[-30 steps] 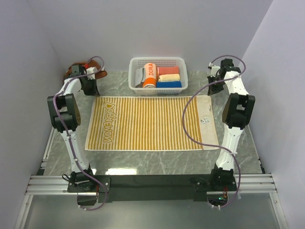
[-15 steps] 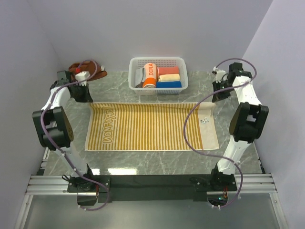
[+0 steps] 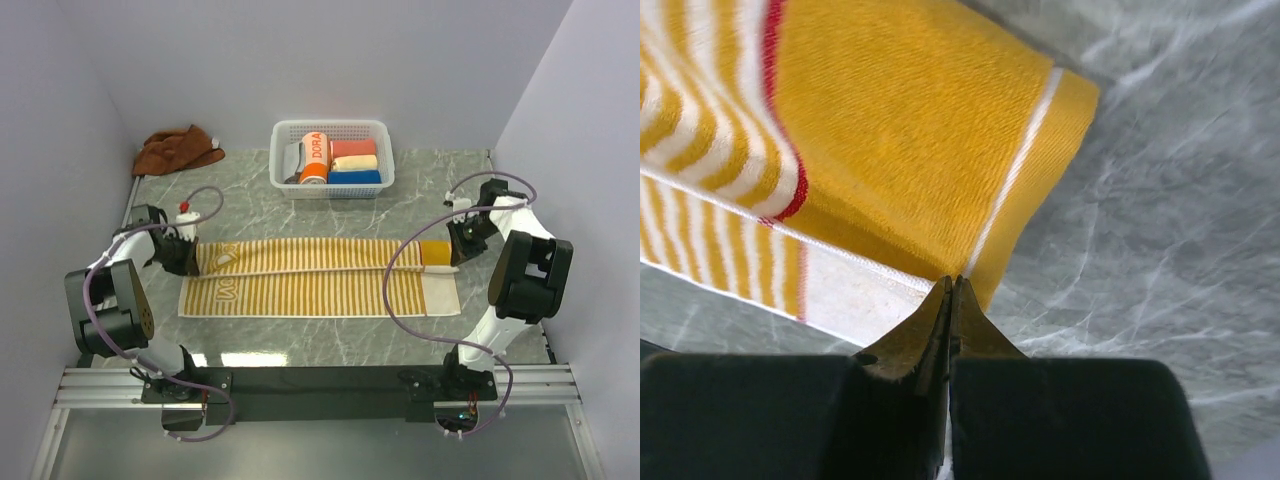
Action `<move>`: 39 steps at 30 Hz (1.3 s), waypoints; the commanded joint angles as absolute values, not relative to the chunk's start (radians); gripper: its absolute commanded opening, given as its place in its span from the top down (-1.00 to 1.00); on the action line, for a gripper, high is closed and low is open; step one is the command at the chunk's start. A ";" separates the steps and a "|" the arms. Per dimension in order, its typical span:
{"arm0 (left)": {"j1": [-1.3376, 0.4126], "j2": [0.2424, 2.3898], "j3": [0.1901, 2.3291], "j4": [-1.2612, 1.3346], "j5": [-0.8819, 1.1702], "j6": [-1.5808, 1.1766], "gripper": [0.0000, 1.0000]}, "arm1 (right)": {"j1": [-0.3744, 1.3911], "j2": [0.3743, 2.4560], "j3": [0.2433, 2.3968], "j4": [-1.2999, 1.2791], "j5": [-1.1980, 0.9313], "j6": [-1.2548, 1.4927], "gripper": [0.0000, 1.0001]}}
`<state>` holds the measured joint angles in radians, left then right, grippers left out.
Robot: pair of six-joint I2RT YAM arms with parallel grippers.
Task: Roll the towels
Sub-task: Fold the towel
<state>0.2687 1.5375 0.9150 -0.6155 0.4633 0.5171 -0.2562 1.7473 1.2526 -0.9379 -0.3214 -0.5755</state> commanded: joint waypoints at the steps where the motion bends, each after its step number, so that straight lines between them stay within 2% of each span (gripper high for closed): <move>1: 0.276 1.526 0.853 -0.535 0.419 0.548 0.99 | -0.278 1.750 1.223 -0.856 -0.282 -0.601 1.00; 5: 0.276 1.549 0.873 -0.509 0.400 0.514 0.99 | -0.278 1.769 1.250 -0.868 -0.302 -0.584 1.00; 11: 0.288 1.510 0.994 -0.612 0.443 0.520 0.99 | -0.302 1.732 1.362 -0.965 -0.331 -0.592 1.00; 16: 0.318 1.427 1.043 -0.751 0.476 0.604 0.99 | -0.331 1.645 1.350 -1.037 -0.334 -0.646 1.00; 24: 0.331 1.306 0.913 -0.831 0.430 0.729 0.99 | -0.334 1.548 1.135 -1.002 -0.296 -0.695 1.00; 29: 0.333 1.307 0.776 -0.746 0.348 0.729 0.99 | -0.334 1.580 1.017 -0.894 -0.249 -0.700 1.00; 39: 0.333 1.439 0.775 -0.669 0.362 0.606 0.99 | -0.334 1.677 1.031 -0.841 -0.256 -0.660 1.00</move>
